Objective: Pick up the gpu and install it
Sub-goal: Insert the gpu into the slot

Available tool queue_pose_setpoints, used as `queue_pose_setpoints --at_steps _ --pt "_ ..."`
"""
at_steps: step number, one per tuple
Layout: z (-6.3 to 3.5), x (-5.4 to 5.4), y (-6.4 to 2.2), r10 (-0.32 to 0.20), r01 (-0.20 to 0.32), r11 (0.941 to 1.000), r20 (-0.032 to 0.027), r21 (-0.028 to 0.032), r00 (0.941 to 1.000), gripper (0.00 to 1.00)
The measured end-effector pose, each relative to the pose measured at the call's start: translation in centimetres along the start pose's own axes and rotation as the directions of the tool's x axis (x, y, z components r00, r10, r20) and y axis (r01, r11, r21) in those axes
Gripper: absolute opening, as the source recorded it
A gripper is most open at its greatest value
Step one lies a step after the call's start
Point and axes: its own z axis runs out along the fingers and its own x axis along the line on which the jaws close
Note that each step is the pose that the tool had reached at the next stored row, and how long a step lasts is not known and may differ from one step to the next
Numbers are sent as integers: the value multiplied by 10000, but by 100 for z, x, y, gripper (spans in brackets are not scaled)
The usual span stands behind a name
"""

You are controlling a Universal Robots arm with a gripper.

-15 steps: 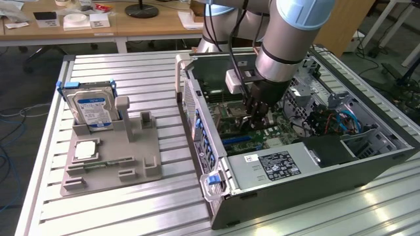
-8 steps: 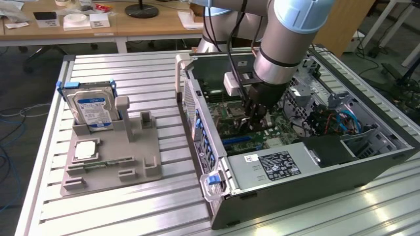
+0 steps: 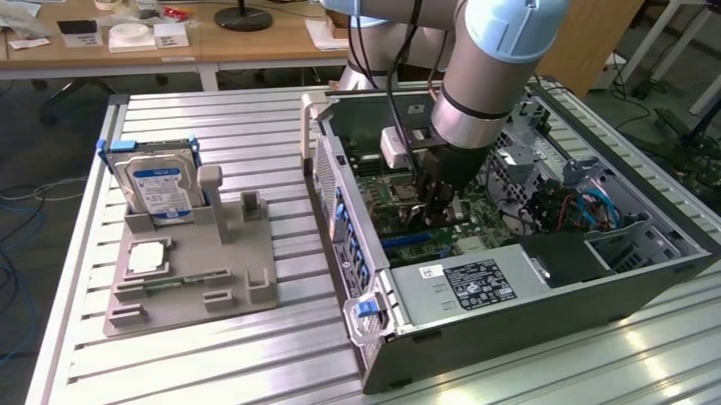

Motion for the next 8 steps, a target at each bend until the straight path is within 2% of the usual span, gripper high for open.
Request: queue_pose_setpoints --at_steps 3,8 --pt "22 3 2 -1 1 10000 -32 -6 10000 28" --pt "32 4 8 1 -2 10000 -35 -5 10000 28"
